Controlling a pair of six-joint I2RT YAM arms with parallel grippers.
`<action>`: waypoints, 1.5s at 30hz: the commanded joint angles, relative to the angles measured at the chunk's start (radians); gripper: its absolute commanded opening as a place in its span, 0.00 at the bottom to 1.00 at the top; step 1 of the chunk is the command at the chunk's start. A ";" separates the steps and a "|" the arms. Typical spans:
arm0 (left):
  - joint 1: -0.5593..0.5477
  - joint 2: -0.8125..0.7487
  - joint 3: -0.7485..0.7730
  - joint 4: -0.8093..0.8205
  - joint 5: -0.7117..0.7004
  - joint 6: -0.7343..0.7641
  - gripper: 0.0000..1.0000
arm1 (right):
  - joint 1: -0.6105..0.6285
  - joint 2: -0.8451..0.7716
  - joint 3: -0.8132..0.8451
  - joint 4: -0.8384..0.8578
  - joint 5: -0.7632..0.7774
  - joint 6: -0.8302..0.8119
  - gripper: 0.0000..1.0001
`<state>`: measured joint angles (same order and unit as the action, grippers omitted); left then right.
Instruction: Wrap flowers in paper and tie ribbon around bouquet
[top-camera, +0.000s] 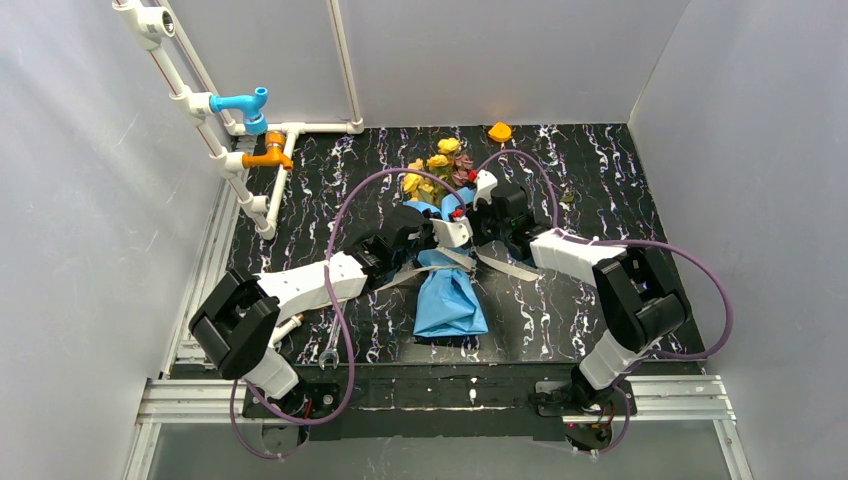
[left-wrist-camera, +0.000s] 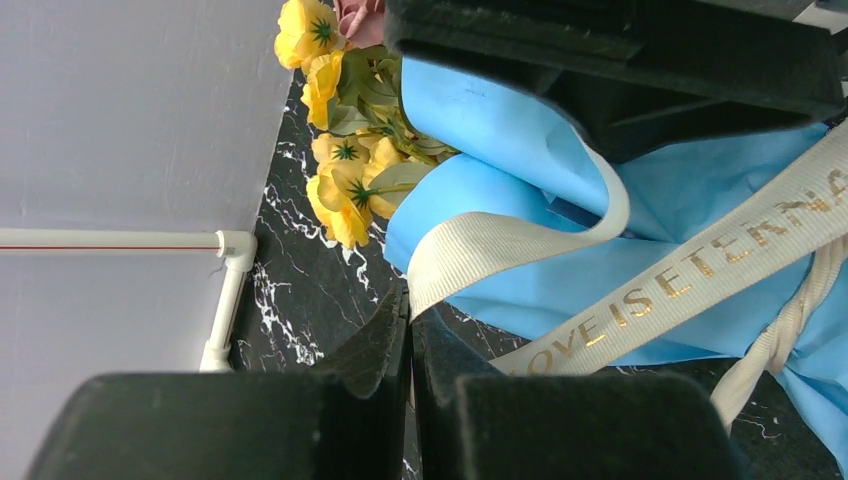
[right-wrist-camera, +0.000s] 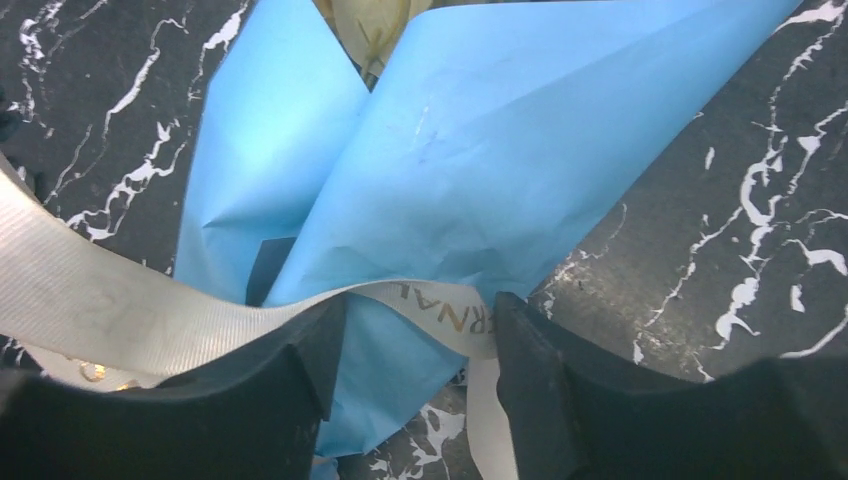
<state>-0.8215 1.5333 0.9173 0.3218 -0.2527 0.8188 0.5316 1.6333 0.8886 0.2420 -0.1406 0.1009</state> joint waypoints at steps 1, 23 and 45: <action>-0.001 -0.025 0.023 0.008 -0.020 0.012 0.00 | -0.008 -0.001 0.049 0.041 -0.055 0.004 0.58; 0.025 0.045 0.036 0.080 -0.185 0.031 0.00 | -0.008 -0.178 0.065 -0.433 0.183 0.147 0.01; 0.033 0.196 -0.101 0.510 -0.411 -0.001 0.13 | 0.030 -0.219 -0.114 -0.531 -0.040 0.292 0.01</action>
<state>-0.8154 1.7519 0.8474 0.6777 -0.5159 0.8440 0.5632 1.4239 0.8265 -0.1837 -0.1879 0.3950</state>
